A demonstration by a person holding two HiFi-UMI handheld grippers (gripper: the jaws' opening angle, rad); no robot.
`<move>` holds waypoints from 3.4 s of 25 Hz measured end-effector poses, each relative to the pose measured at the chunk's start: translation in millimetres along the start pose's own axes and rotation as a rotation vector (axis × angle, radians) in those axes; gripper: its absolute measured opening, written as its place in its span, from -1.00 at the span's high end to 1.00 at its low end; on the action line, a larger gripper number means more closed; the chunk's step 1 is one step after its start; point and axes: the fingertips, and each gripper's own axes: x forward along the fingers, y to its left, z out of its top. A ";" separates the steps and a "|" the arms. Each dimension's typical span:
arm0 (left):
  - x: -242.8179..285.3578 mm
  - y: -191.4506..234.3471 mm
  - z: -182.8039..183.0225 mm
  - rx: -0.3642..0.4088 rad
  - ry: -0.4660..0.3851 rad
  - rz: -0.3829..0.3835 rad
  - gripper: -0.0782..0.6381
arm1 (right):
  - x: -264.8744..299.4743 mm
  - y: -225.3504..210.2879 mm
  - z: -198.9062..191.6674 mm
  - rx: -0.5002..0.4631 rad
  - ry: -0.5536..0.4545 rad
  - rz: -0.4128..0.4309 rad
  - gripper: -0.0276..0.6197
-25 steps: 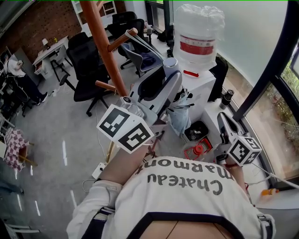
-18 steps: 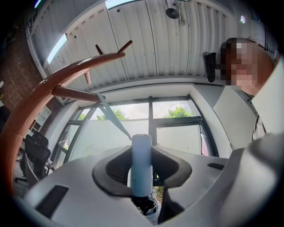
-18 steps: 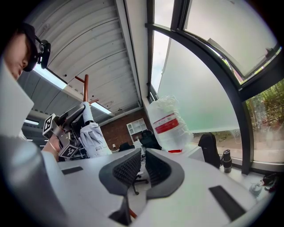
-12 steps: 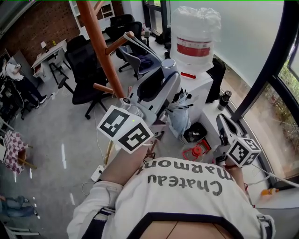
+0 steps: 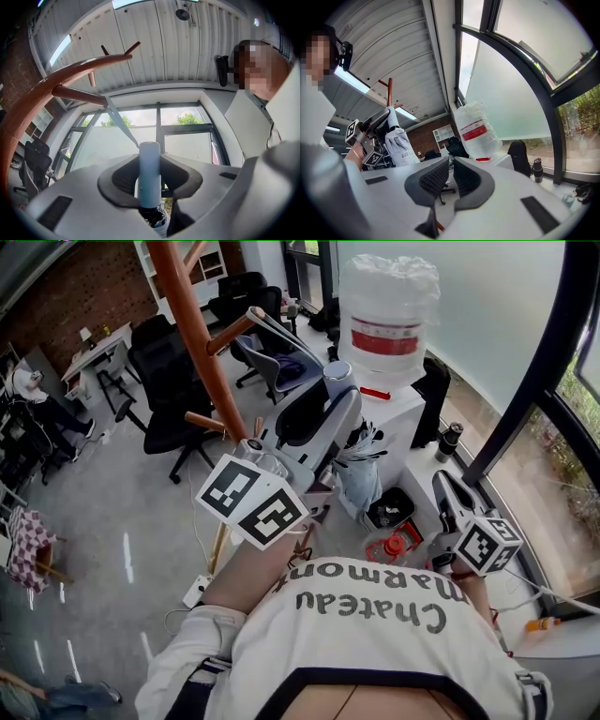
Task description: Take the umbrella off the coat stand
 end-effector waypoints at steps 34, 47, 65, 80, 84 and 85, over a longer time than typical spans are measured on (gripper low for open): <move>6.7 -8.2 -0.2 0.068 0.005 -0.025 0.39 | 10.9 -6.1 -12.8 -0.018 0.062 0.015 0.77; 11.1 -25.4 -9.0 0.032 0.030 -0.079 0.38 | 3.4 -7.4 -13.6 -0.015 0.063 0.010 0.77; -72.1 14.6 -8.7 0.108 0.091 0.132 0.39 | 50.5 65.8 -15.1 -0.034 0.045 0.227 0.77; -145.1 42.1 -12.1 0.186 0.120 0.325 0.39 | 80.8 134.2 -15.9 -0.140 0.010 0.449 0.77; -152.0 45.7 -18.0 0.155 0.121 0.340 0.39 | 85.1 139.0 -19.4 -0.148 0.025 0.451 0.77; -152.4 46.1 -19.0 0.148 0.122 0.340 0.38 | 85.8 139.7 -19.9 -0.153 0.028 0.452 0.77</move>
